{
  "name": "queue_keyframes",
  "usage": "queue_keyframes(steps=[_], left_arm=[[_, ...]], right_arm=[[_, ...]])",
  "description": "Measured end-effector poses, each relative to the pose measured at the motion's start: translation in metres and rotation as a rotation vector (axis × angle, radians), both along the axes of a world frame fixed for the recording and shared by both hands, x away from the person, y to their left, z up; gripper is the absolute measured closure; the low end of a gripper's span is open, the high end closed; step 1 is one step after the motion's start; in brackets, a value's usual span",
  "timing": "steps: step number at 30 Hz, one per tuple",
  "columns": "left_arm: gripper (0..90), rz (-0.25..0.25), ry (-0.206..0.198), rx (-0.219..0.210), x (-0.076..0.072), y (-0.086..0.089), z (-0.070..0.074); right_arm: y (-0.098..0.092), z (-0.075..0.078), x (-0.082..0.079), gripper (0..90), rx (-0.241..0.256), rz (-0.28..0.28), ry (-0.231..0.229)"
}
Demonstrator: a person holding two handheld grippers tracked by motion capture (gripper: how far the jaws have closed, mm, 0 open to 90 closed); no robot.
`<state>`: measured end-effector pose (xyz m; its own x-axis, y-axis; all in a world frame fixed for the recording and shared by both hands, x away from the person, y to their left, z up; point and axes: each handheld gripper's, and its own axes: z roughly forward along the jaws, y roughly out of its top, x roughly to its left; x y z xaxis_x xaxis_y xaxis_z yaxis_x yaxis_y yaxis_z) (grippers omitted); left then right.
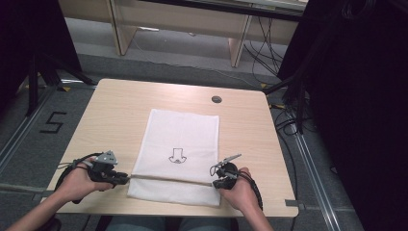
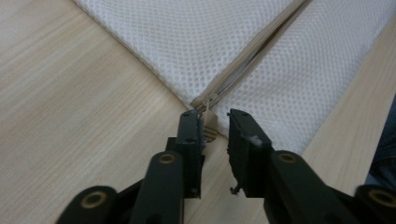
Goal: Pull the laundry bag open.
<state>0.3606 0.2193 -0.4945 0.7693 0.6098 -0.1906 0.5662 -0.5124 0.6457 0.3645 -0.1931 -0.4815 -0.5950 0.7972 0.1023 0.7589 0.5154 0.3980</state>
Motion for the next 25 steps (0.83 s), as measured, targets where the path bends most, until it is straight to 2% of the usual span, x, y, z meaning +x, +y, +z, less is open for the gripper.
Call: queue_keyframes(steps=[1,4,5,6,7,8,9,11,12,13,15,16,17,18,19,20,21,23,24,25], left_arm=[[69.0,0.009,-0.013,-0.008,-0.001,0.000,0.002],[56.1,0.050,-0.062,-0.071,0.000,-0.004,0.008],[52.3,0.069,-0.077,-0.079,0.001,-0.006,0.010],[49.1,0.073,-0.091,-0.098,0.003,-0.009,0.011],[46.5,0.084,-0.103,-0.115,0.004,-0.013,0.011],[44.5,0.069,-0.118,-0.102,0.006,-0.013,0.011],[42.7,0.091,-0.131,-0.115,0.007,-0.016,0.011],[39.6,0.101,-0.145,-0.127,0.009,-0.019,0.010],[38.6,0.117,-0.140,-0.136,0.009,-0.020,0.009],[37.7,0.106,-0.161,-0.119,0.009,-0.018,0.009],[37.0,0.111,-0.172,-0.128,0.009,-0.017,0.007],[37.0,0.110,-0.168,-0.119,0.008,-0.014,0.006],[37.4,0.123,-0.194,-0.143,0.008,-0.012,0.005],[37.5,0.124,-0.202,-0.138,0.008,-0.010,0.007],[37.6,0.124,-0.202,-0.138,0.008,-0.010,0.007],[37.6,0.125,-0.206,-0.146,0.008,-0.009,0.007],[37.8,0.132,-0.211,-0.147,0.009,-0.009,0.008],[38.0,0.136,-0.210,-0.159,0.011,-0.008,0.006],[38.1,0.135,-0.204,-0.149,0.011,-0.007,0.006],[38.2,0.135,-0.204,-0.149,0.011,-0.007,0.006]], right_arm=[[0.000,-0.001,0.000,85.5,-0.004,0.017,-0.028],[0.001,0.001,-0.004,81.2,-0.007,0.016,-0.024],[0.000,0.000,-0.003,80.9,-0.008,0.030,-0.040],[0.001,0.001,-0.004,80.5,-0.010,0.019,-0.028],[0.001,0.001,-0.004,79.6,-0.010,0.027,-0.037],[0.002,0.001,-0.004,78.3,-0.008,0.011,-0.022],[0.002,0.000,-0.004,77.8,-0.008,0.019,-0.027],[0.002,0.001,-0.005,76.6,-0.007,0.031,-0.032],[0.002,0.001,-0.005,75.1,-0.007,0.029,-0.030],[0.002,0.000,-0.005,73.3,-0.001,0.036,-0.035],[0.003,0.001,-0.006,71.4,-0.001,0.023,-0.023],[0.003,0.001,-0.006,70.6,0.004,0.045,-0.034],[0.003,0.002,-0.006,68.3,0.005,0.047,-0.050],[0.004,0.004,-0.008,67.5,0.002,0.022,-0.040],[0.004,0.004,-0.008,67.5,0.002,0.022,-0.040],[0.003,0.005,-0.007,67.4,0.016,0.047,-0.075],[0.002,0.008,-0.007,66.3,0.026,0.021,-0.092],[0.001,0.010,-0.007,65.5,0.032,0.012,-0.110],[-0.001,0.009,-0.005,65.2,0.032,0.031,-0.142],[-0.001,0.009,-0.005,65.2,0.032,0.031,-0.142]])
